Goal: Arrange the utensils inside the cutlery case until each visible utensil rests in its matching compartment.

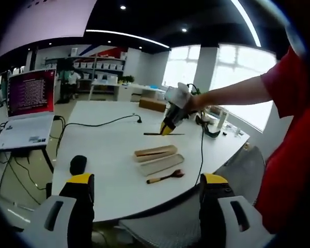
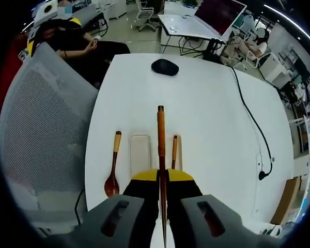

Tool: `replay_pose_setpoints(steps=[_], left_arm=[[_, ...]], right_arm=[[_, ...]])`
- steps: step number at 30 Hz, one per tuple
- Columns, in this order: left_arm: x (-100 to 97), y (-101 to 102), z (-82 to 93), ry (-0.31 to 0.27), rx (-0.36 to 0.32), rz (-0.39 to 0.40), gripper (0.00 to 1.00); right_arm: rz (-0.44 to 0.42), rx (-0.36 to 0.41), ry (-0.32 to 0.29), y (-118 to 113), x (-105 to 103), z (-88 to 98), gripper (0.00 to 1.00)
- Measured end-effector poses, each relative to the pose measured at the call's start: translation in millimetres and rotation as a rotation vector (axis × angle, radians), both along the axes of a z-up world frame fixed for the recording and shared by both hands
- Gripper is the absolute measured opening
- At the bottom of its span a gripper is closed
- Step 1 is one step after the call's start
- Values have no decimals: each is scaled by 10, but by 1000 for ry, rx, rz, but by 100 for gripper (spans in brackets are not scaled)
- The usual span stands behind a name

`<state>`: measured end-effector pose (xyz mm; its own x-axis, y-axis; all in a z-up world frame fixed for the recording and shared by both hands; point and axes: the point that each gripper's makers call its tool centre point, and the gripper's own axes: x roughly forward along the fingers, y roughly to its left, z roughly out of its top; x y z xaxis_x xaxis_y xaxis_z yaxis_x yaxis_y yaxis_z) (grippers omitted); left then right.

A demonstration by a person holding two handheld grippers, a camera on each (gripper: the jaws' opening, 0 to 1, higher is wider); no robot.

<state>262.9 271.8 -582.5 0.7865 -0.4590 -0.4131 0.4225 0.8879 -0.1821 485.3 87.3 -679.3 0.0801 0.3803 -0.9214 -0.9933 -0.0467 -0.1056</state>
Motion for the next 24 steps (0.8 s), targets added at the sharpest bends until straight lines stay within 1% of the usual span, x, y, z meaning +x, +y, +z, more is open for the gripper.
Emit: replay_pose_setpoints(steps=[3, 6, 9, 12, 13, 14, 15, 16, 18, 20, 21, 22, 24], left_arm=[[9, -7, -7, 3, 11, -4, 86], [9, 2, -39, 14, 18, -2, 86], [1, 18, -60, 25, 11, 7, 86], [5, 46, -76, 33, 15, 13, 86], [4, 53, -73, 35, 22, 16, 86], [11, 67, -59, 27, 33, 21, 86], [34, 43, 32, -14, 10, 23, 87], [56, 27, 115, -43, -22, 32, 88], [71, 26, 211, -72, -50, 44, 88], [91, 36, 203, -59, -51, 54, 89], [101, 32, 197, -52, -49, 61, 89], [106, 30, 188, -43, -42, 64, 89], [109, 19, 186, -34, -30, 61, 89]], right_arm=[[-12, 9, -6, 4, 76, -32, 1], [-29, 10, 3, -7, 137, -93, 1], [-32, 14, 2, -10, 164, -127, 1], [-40, 38, 11, 7, 182, -159, 1], [-56, 46, 22, 8, 191, -188, 1], [-60, 47, 24, 4, 199, -208, 1], [-59, 47, 19, -4, 212, -240, 1], [-57, 50, 14, -6, 224, -263, 1], [-52, 51, 17, -2, 218, -315, 1], [-57, 57, 24, 13, 212, -368, 1], [-53, 81, 45, 54, 173, -392, 1], [-38, 93, 49, 78, 150, -411, 1], [-8, 82, 28, 82, 141, -479, 1]])
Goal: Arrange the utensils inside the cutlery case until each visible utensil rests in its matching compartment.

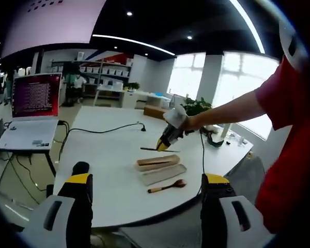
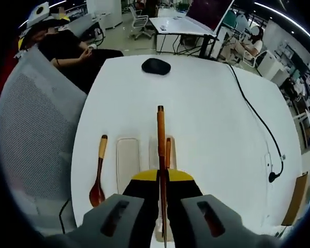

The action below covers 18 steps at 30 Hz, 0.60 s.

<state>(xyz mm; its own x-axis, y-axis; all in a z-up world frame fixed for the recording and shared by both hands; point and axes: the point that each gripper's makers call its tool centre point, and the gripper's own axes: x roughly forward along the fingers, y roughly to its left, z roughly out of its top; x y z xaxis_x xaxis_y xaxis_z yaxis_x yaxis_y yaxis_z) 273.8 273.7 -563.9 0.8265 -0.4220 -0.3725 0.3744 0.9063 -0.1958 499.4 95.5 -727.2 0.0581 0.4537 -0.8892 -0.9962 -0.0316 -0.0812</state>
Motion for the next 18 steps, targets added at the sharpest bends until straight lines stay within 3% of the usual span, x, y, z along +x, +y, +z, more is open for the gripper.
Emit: replay_pose_setpoints(steps=[3, 5, 10, 15, 18], left_arm=[[-15, -1, 17, 11, 6, 16, 89], [-20, 18, 8, 9, 46, 33, 89], [-74, -22, -5, 25, 49, 31, 89], [-90, 21, -33, 43, 76, 21, 88], [-138, 4, -44, 54, 82, 26, 88]], right_arm=[[3, -13, 10, -3, -21, -101, 1], [9, -28, 10, -20, -18, -164, 1], [-7, -42, 17, -77, 38, -244, 1], [-68, -1, 25, -36, 130, -305, 1], [-58, -23, -12, -29, 166, -361, 1]])
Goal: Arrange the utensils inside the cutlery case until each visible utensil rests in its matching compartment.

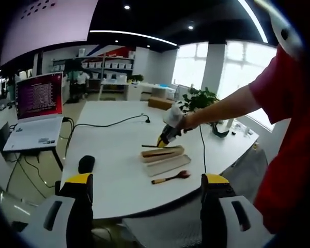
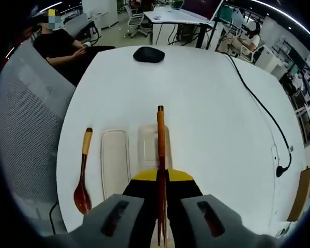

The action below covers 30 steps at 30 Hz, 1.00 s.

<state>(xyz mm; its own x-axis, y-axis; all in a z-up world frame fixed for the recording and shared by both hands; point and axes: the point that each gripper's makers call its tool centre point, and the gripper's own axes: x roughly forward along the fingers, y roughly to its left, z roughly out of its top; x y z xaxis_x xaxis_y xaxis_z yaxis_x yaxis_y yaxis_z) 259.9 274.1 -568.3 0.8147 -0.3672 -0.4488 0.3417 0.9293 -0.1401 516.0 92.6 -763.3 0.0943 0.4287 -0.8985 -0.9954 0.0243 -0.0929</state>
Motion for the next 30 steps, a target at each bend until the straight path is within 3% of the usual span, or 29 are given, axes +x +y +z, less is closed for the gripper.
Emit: replay_pose_setpoints(steps=[5, 8, 13, 21, 24, 30], left_arm=[[-8, 15, 23, -2, 12, 19, 88], [-45, -6, 7, 3, 26, 16, 88], [-126, 25, -42, 26, 66, 16, 87], [-195, 40, -54, 35, 81, 28, 87], [-216, 25, -80, 44, 96, 15, 87], [-190, 4, -58, 32, 92, 6, 87]], right_arm=[[12, -17, 4, -29, 60, -138, 1], [-30, -21, 12, -70, 126, -266, 1], [-61, -43, 41, -115, 23, -402, 1], [-76, -39, 27, -121, -4, -405, 1], [-107, -41, 53, -111, -59, -391, 0], [-132, -16, 40, -125, -94, -257, 5]])
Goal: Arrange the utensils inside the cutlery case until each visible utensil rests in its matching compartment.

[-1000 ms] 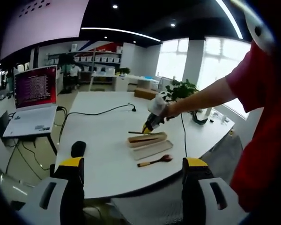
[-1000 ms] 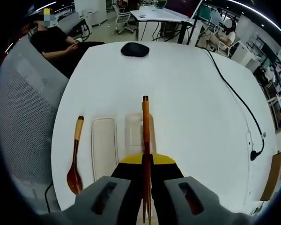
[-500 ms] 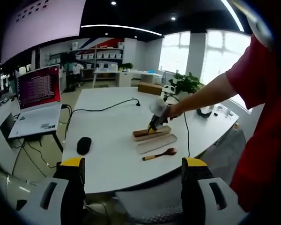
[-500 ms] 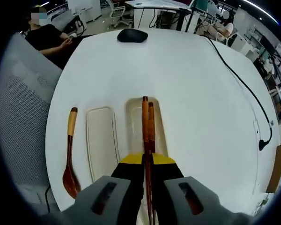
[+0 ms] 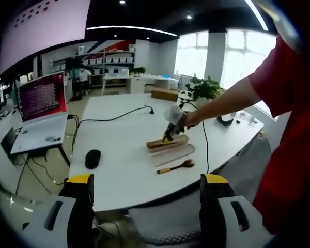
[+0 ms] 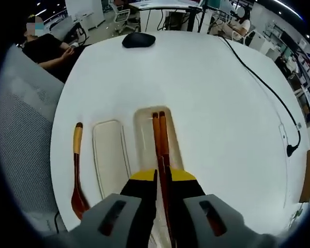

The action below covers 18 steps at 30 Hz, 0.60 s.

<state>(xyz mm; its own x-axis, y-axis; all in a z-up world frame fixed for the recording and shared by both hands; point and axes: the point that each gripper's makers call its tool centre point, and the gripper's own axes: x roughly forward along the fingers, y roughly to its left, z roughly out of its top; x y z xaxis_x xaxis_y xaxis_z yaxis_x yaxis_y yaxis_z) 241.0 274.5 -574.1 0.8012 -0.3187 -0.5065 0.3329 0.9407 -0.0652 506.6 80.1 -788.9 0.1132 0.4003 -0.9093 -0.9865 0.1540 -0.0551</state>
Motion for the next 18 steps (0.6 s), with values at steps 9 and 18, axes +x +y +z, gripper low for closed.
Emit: replay_pose_setpoints(steps=[9, 18], left_arm=[[29, -110, 1, -20, -5, -41, 86], [101, -129, 6, -21, -8, -62, 84]], right_arm=[[-27, 28, -60, -85, 31, 252, 6], [15, 79, -121, 5, -126, 483, 3]])
